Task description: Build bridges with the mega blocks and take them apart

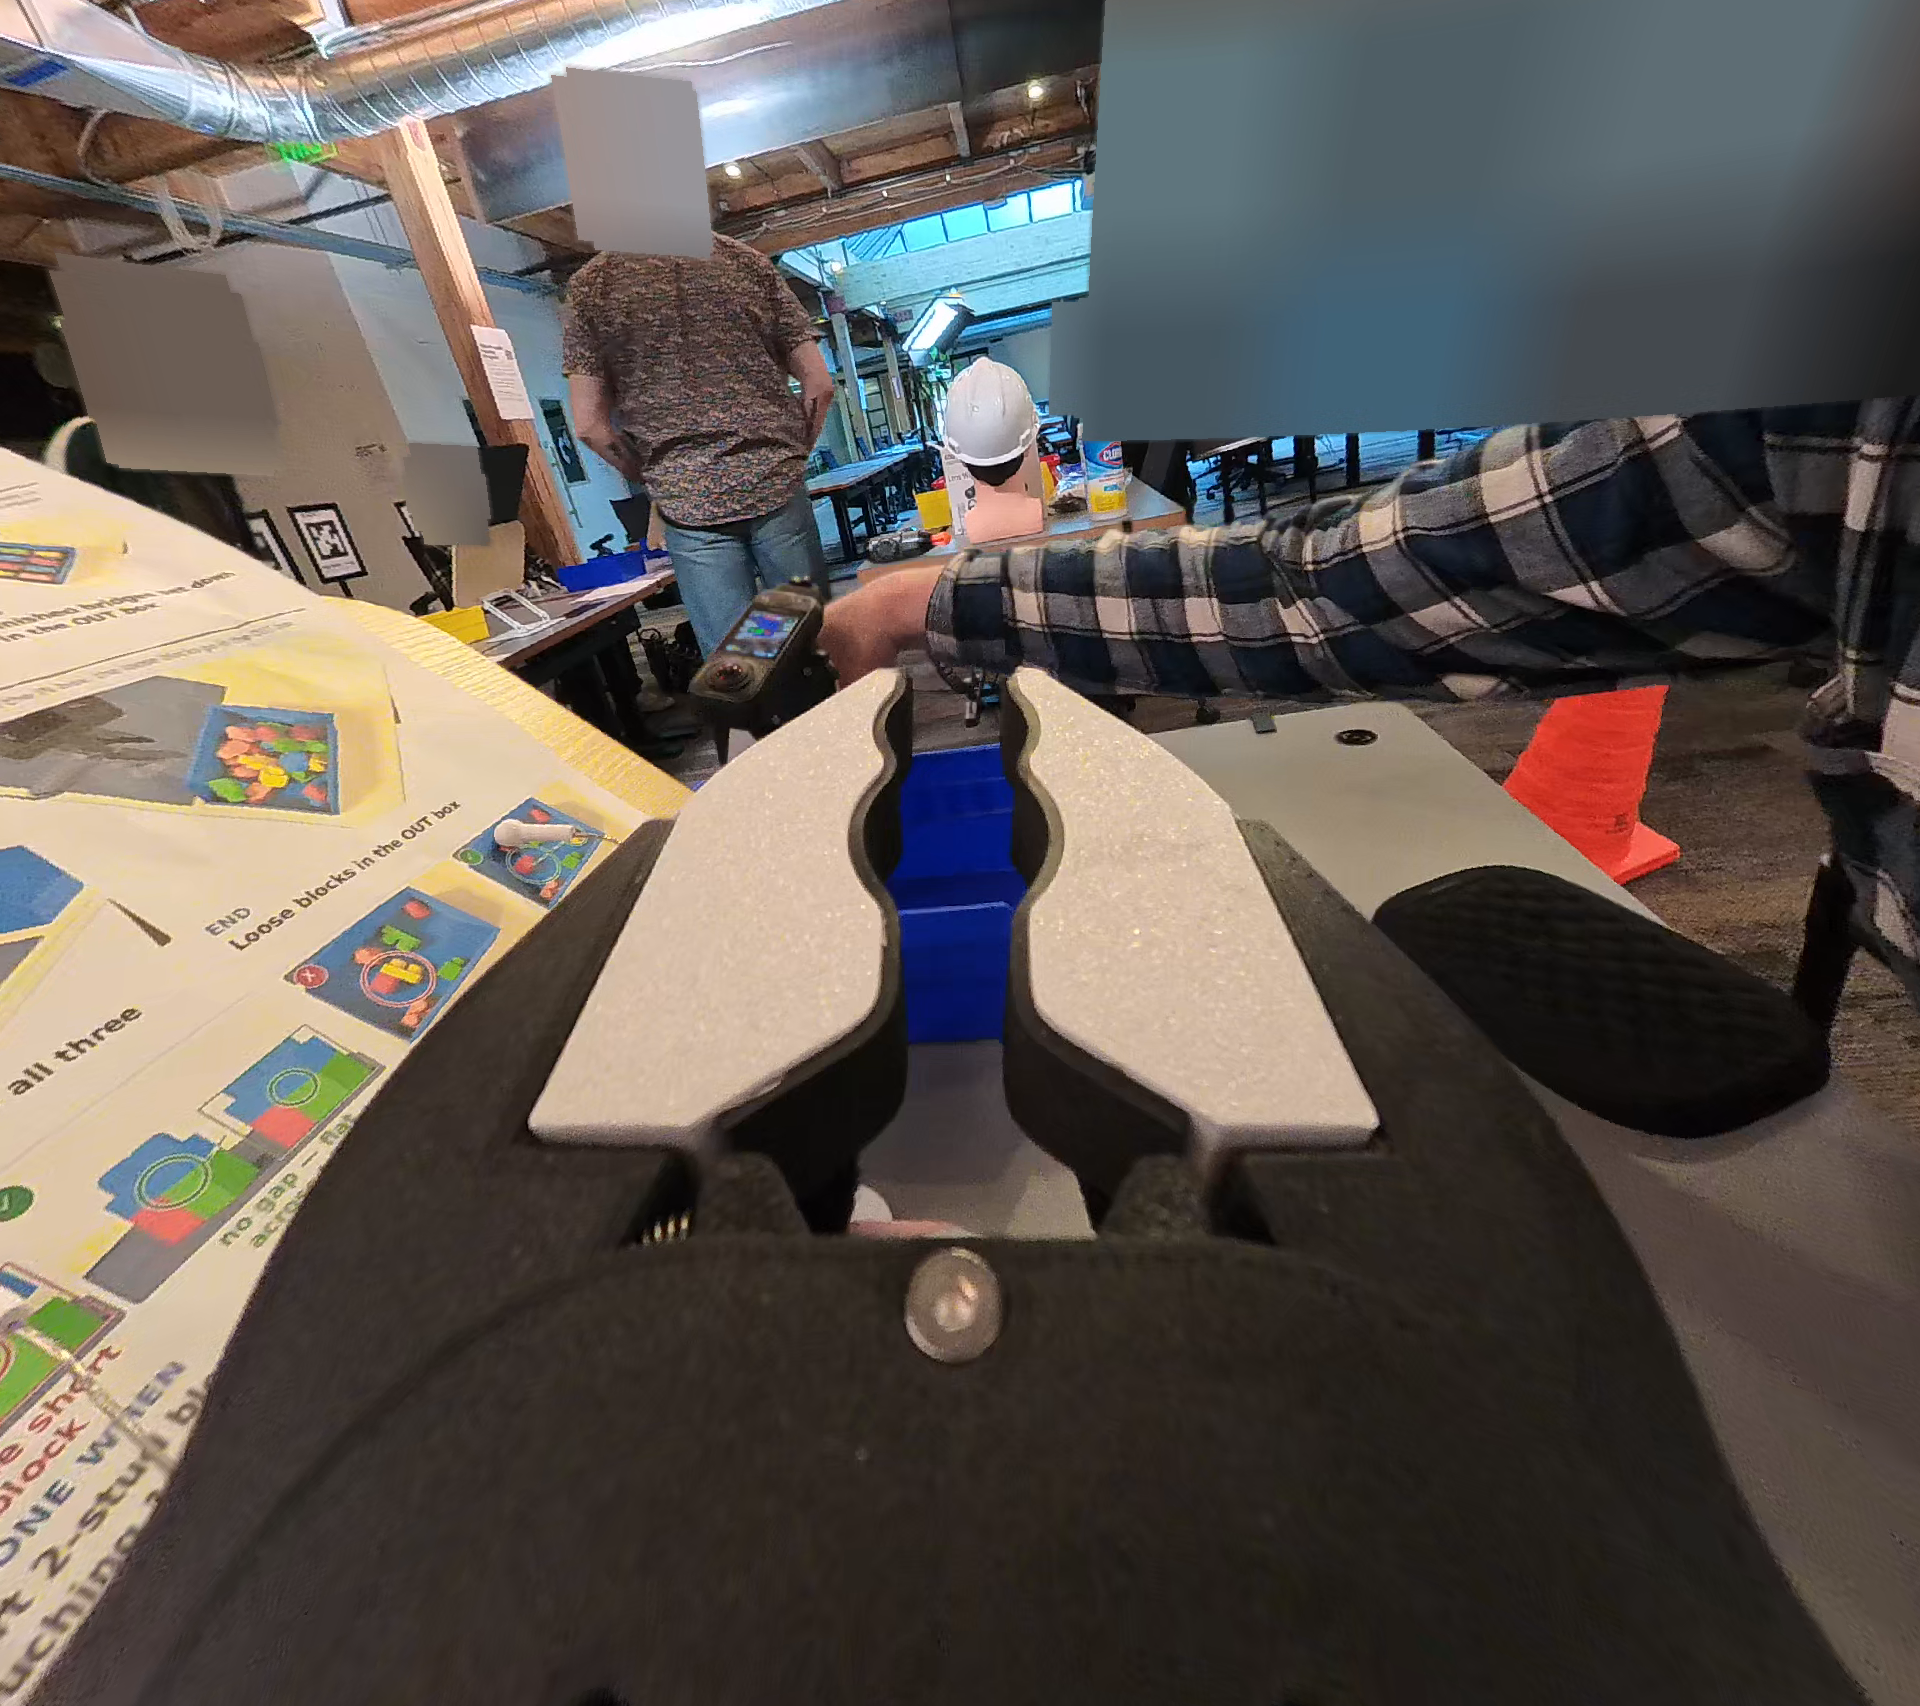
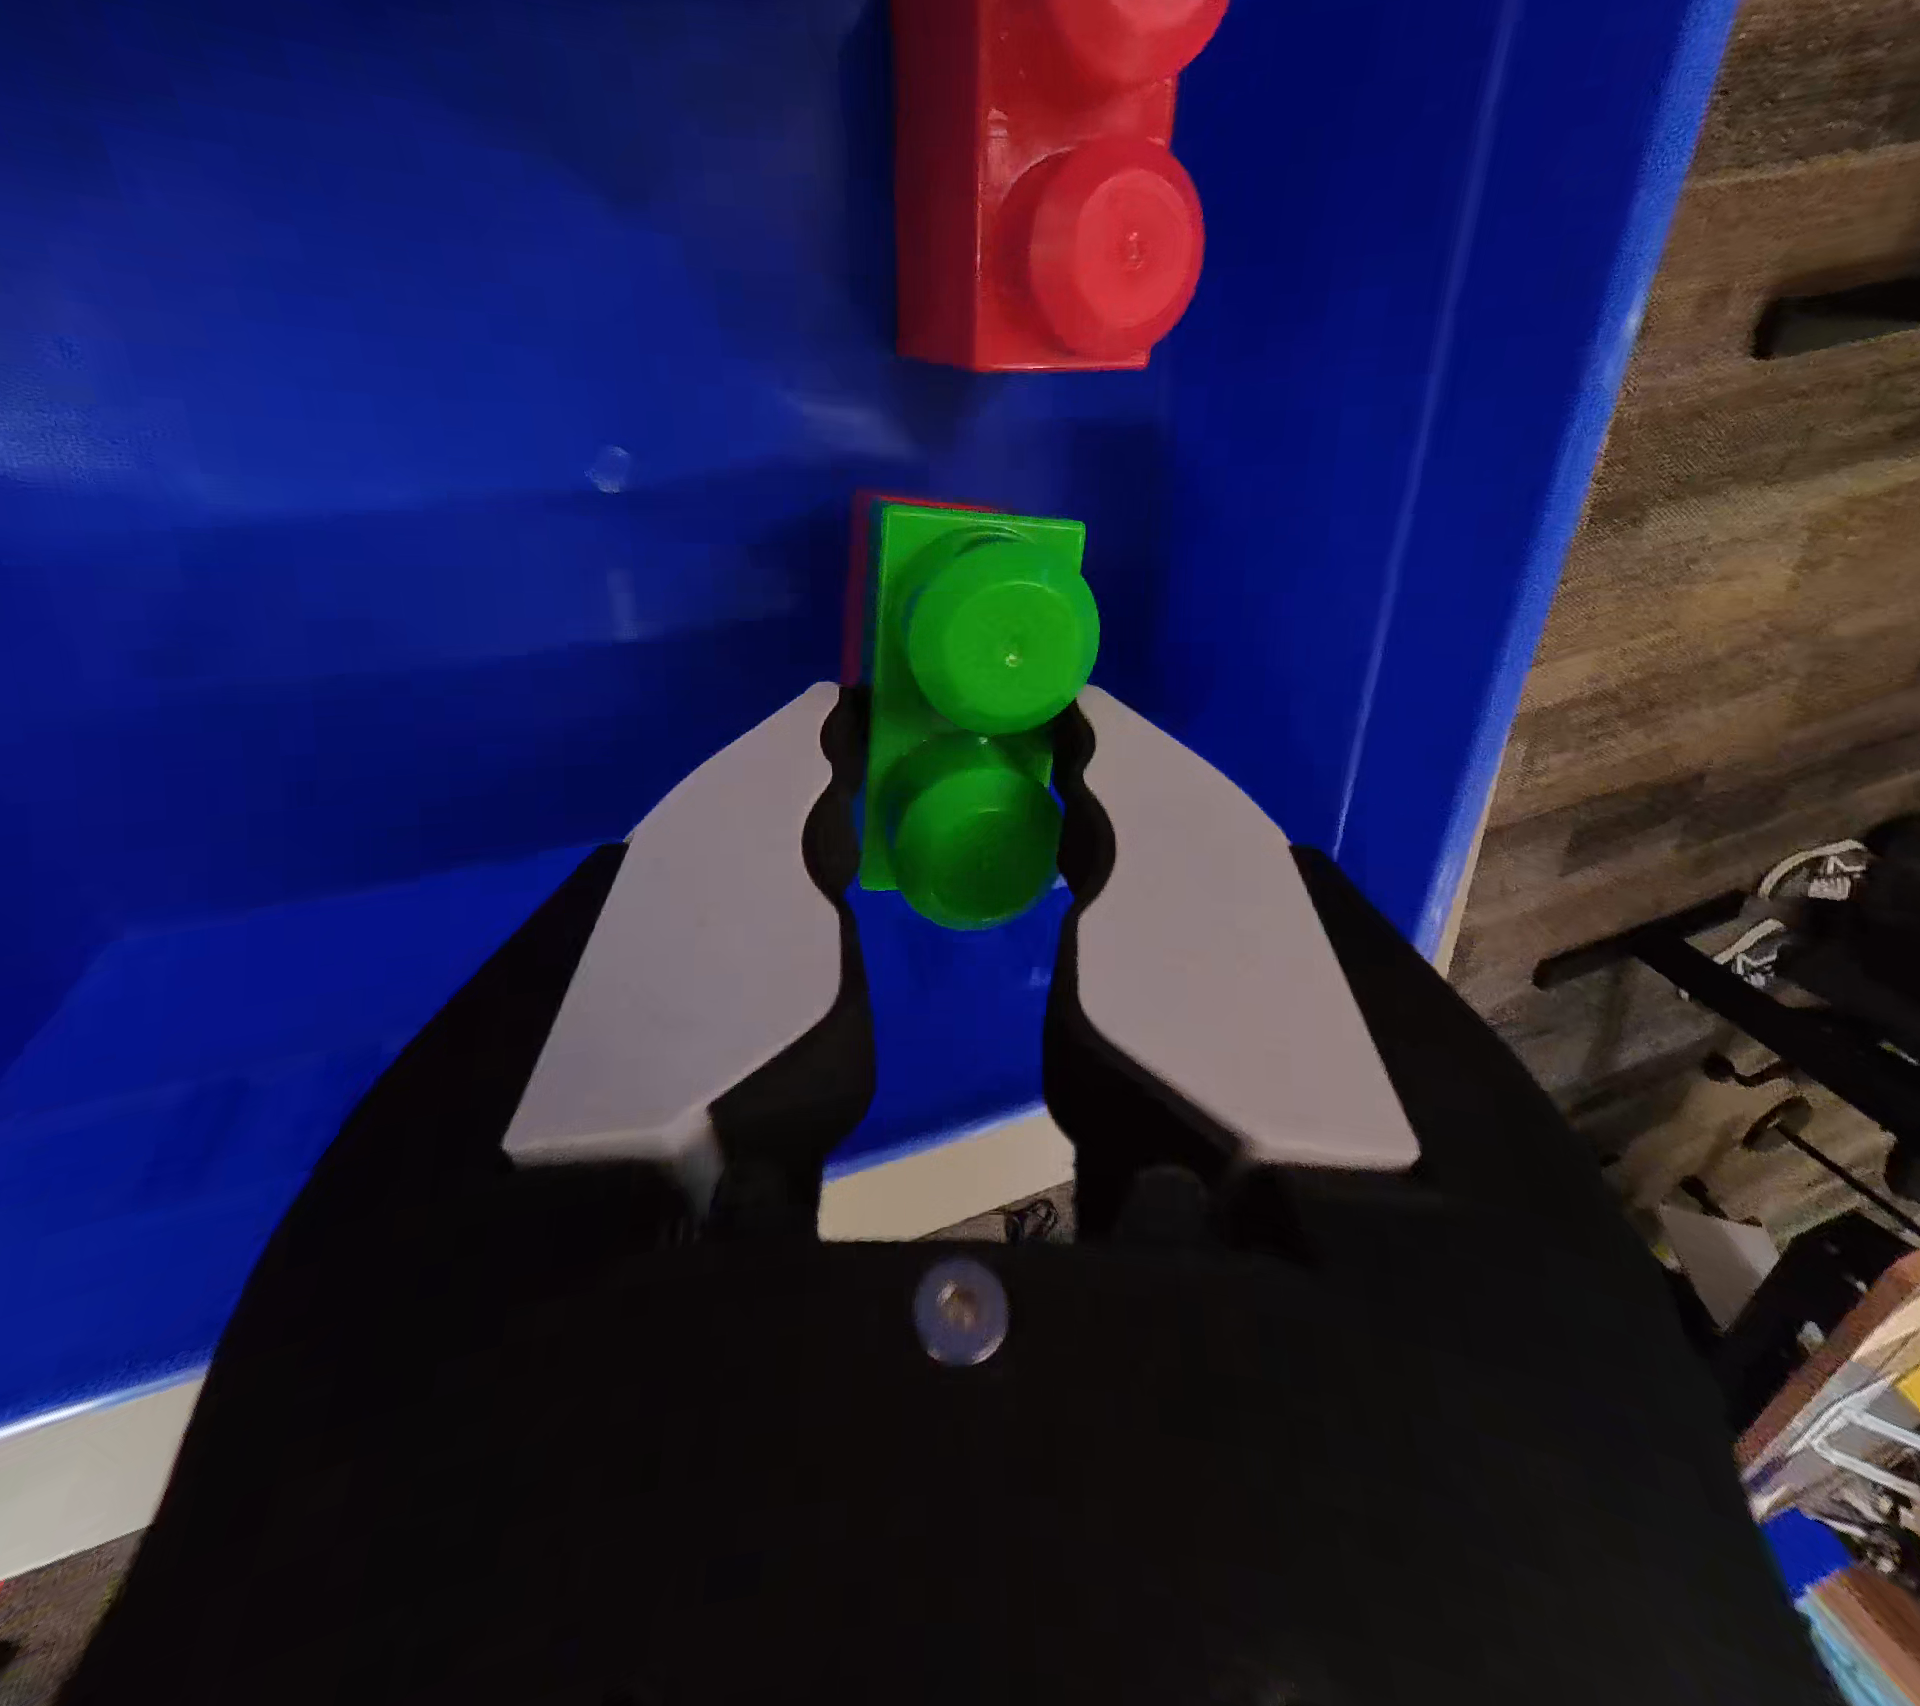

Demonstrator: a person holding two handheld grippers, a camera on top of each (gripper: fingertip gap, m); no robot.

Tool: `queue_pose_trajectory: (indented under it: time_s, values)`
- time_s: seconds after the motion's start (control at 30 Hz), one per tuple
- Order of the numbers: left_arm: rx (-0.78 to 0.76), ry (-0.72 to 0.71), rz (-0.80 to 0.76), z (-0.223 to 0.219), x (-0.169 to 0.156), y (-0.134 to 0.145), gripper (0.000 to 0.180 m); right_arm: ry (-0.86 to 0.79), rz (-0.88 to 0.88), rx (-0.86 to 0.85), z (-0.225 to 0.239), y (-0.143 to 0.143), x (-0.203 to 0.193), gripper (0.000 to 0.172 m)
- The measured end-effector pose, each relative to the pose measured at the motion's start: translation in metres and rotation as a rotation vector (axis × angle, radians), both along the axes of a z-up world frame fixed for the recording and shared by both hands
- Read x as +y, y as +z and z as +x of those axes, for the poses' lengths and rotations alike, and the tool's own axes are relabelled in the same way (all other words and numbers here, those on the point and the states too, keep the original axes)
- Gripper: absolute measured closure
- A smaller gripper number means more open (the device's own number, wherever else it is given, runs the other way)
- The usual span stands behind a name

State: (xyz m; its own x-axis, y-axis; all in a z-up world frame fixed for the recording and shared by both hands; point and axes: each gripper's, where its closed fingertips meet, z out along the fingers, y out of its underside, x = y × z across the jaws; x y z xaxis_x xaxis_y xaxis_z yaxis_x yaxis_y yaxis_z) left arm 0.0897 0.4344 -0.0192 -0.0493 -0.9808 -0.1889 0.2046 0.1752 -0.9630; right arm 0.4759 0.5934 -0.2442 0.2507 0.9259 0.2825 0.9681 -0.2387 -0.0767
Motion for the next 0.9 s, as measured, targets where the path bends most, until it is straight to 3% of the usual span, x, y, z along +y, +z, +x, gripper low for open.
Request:
queue_pose_trajectory:
  time_s: [0.27,0.33,0.4,0.47,0.6,0.73,0.9]
  values:
    - [0.006,0.012,-0.014,-0.001,0.008,-0.004,0.166,0.008,-0.070,-0.028,0.005,-0.026,0.022,0.134]
    - [0.010,0.012,-0.012,-0.001,0.008,-0.005,0.165,0.004,-0.058,-0.051,0.007,-0.027,0.027,0.124]
    - [0.011,0.010,-0.010,-0.001,0.008,-0.004,0.165,-0.017,-0.044,-0.076,0.009,-0.026,0.030,0.096]
    - [0.007,0.010,-0.003,-0.002,0.007,-0.002,0.165,-0.038,-0.010,-0.093,0.012,-0.016,0.030,0.089]
    - [-0.006,0.025,0.011,-0.009,0.008,0.006,0.165,-0.069,0.137,-0.048,0.005,0.037,0.019,0.091]
    - [-0.028,0.046,0.009,-0.016,0.010,0.016,0.163,-0.094,0.394,0.020,-0.022,0.123,-0.007,0.104]
    - [-0.026,0.130,0.071,-0.031,0.010,0.034,0.158,-0.101,0.705,0.168,-0.086,0.226,-0.069,0.121]
